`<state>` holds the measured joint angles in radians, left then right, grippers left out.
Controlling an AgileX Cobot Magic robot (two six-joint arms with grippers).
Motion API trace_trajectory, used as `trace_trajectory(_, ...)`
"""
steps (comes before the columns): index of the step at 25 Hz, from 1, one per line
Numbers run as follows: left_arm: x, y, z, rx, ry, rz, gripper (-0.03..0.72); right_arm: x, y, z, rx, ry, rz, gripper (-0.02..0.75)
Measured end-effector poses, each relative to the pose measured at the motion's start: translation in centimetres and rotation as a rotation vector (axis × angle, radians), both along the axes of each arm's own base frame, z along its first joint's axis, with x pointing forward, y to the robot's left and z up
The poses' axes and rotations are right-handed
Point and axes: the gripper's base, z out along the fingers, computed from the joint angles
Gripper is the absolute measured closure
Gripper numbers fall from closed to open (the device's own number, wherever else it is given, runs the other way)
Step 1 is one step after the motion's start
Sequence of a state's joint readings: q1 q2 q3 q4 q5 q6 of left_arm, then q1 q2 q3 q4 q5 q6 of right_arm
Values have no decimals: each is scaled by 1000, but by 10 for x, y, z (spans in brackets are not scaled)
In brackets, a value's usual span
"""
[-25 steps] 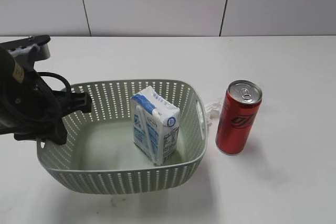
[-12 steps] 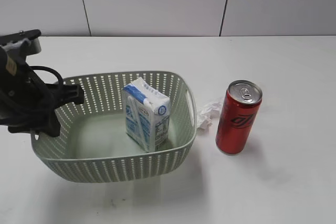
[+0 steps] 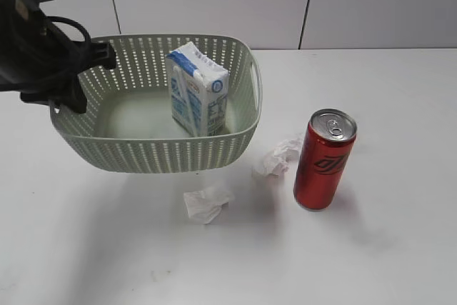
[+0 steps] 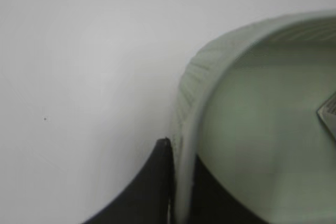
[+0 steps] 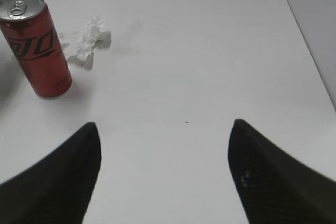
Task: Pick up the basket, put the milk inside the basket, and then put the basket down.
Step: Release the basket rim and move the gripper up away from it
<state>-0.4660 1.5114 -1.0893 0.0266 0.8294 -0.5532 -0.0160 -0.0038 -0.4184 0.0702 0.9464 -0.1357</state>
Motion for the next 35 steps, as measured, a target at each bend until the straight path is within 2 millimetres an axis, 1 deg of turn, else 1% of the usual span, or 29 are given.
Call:
trace_trajectory(2, 12, -3, -2, 13, 10, -5, 690, 0, 0, 0, 0, 0, 0, 146)
trace_trajectory(8, 61, -14, -14, 35, 15, -19, 690, 0, 0, 0, 0, 0, 0, 146)
trace_trajectory(11, 87, -18, -27, 32, 30, -7, 690, 0, 0, 0, -1, 0, -1, 146)
trace_trajectory(12, 96, -19, -34, 34, 40, -1, 690, 0, 0, 0, -1, 0, -1, 146)
trace_trajectory(14, 108, -21, -43, 37, 46, 3, 690, 0, 0, 0, -1, 0, -1, 146)
trace_trajectory(15, 113, -22, -48, 39, 50, 4, 690, 0, 0, 0, -1, 0, -1, 146)
trace_trajectory(17, 120, -26, -63, 42, 78, 6, 690, 0, 0, 0, -1, 0, -1, 146)
trace_trajectory(21, 127, -29, -85, 53, 98, -1, 690, 0, 0, 0, 0, 0, -1, 146)
trace_trajectory(26, 132, -32, -90, 27, 63, 3, 688, 0, 0, 0, 0, 0, -1, 146)
trace_trajectory(28, 133, -32, -90, 22, 59, 2, 670, 0, 0, 0, 0, 0, -1, 146)
trace_trajectory(29, 133, -33, -90, 16, 59, 2, 643, 0, 0, 0, 0, 0, -1, 146)
trace_trajectory(30, 133, -34, -90, 8, 55, -3, 600, 0, 0, 0, 0, 0, -1, 146)
trace_trajectory(31, 134, -34, -89, 3, 50, -14, 541, 0, 0, 0, 0, 0, -1, 146)
trace_trajectory(35, 134, -37, -84, -18, 49, -31, 260, 0, 0, 0, 0, 0, -1, 146)
